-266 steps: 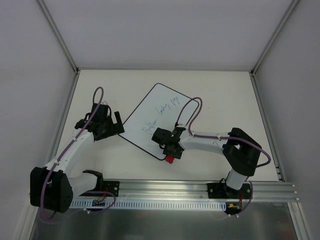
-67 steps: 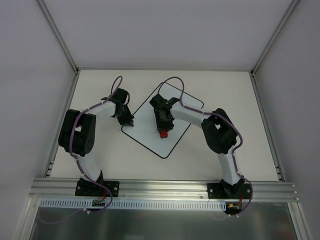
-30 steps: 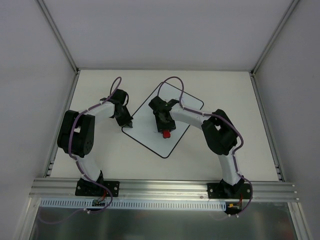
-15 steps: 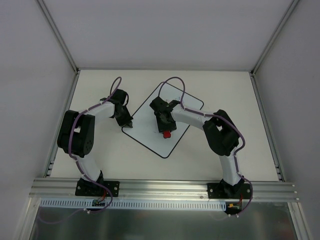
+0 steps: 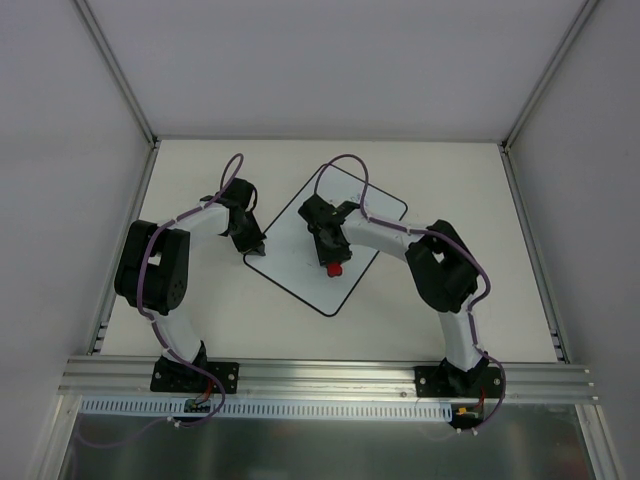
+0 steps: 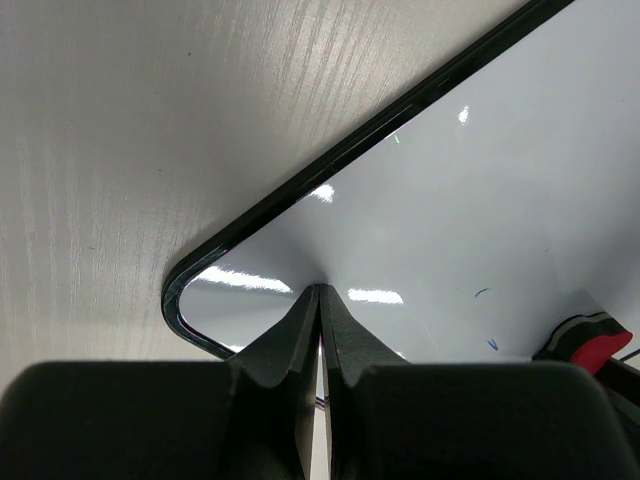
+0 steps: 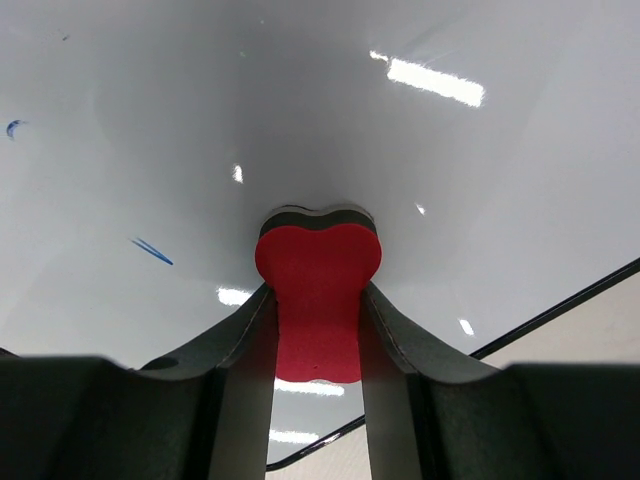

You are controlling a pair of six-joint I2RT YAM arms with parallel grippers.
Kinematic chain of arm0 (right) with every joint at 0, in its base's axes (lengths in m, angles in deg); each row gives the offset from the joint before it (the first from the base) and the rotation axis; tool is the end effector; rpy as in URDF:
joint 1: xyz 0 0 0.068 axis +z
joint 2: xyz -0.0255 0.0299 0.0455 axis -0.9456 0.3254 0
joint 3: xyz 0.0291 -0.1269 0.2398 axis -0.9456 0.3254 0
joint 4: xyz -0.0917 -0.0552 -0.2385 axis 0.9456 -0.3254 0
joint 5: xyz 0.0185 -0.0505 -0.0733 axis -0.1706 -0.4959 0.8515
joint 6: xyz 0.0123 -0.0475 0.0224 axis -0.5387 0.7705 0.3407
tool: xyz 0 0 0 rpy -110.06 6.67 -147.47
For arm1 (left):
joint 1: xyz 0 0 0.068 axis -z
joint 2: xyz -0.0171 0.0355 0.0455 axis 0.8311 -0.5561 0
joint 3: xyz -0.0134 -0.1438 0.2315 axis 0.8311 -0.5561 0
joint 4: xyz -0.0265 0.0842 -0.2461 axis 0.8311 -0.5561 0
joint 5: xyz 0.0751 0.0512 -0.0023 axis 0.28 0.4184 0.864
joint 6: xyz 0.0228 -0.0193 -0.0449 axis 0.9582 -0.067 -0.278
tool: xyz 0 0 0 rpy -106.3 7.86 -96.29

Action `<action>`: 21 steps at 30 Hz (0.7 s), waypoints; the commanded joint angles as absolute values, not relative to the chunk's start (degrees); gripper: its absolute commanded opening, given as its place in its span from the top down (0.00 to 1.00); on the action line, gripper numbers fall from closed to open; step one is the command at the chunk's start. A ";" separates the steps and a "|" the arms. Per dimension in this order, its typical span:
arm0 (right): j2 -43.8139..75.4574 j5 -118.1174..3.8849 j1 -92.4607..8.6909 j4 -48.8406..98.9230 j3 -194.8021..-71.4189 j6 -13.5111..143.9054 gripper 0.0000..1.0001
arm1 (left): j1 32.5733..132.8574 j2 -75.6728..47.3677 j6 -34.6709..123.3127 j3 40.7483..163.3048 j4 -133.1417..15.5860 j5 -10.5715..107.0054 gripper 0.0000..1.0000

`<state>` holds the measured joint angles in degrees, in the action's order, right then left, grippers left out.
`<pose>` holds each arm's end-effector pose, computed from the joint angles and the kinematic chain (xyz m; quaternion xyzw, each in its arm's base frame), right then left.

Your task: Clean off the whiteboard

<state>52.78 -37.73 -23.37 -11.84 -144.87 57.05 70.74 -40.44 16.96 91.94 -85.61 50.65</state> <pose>0.2925 0.3097 0.1723 -0.2561 0.9427 0.0122 0.2135 0.3359 -0.0907 0.1634 -0.1949 0.9541 -0.1440 0.1758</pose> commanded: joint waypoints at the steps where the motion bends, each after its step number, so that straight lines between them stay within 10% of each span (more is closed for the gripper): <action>1: 54.27 -38.40 -21.18 -11.63 -146.94 57.68 0.91 | 70.19 -39.73 18.37 90.41 -88.65 51.21 0.96; 21: 67.55 -38.32 -22.40 -15.06 -167.87 53.12 0.92 | 70.19 -39.12 18.11 88.92 -88.48 50.41 0.96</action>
